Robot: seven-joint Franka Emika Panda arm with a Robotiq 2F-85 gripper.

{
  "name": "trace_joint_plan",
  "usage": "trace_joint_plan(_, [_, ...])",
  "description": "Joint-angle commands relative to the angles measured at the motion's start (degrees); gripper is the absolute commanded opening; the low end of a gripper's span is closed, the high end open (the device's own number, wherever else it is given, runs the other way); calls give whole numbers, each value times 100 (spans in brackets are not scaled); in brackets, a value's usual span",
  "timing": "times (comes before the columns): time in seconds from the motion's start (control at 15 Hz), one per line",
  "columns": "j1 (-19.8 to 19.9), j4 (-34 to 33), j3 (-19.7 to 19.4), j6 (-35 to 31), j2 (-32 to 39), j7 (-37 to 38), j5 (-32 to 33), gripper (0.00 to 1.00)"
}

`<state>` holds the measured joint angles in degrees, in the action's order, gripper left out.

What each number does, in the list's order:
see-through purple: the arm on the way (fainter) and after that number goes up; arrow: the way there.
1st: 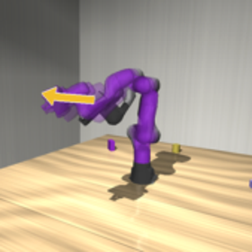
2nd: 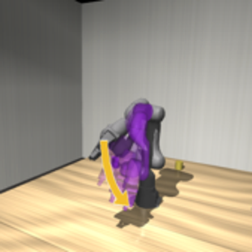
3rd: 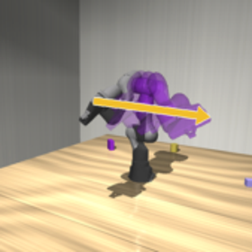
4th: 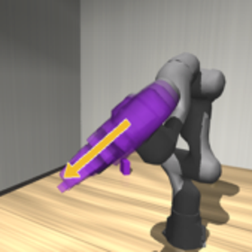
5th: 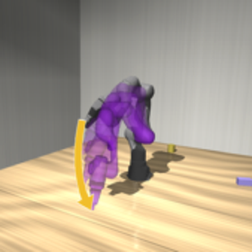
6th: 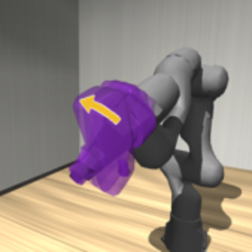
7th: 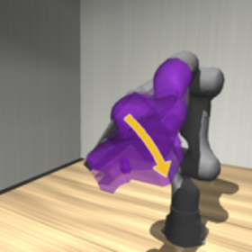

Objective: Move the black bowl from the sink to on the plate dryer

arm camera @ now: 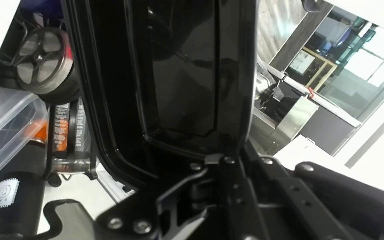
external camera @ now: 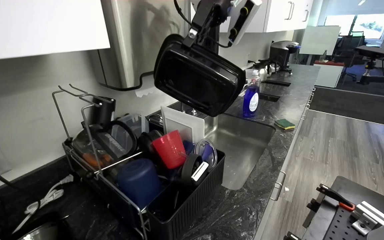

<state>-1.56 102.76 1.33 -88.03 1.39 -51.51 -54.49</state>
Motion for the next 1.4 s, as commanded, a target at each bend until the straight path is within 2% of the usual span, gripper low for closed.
trace_joint_plan(0.0, [-88,-171,105,-86,286,415,-104,2])
trace_joint_plan(0.13, [-143,-227,168,-214,422,643,-123,2])
trace_joint_plan(0.73, [-281,-554,326,-1697,920,1831,-88,2])
trace_joint_plan(1.33, [-246,-363,352,-2072,1058,2180,-57,2])
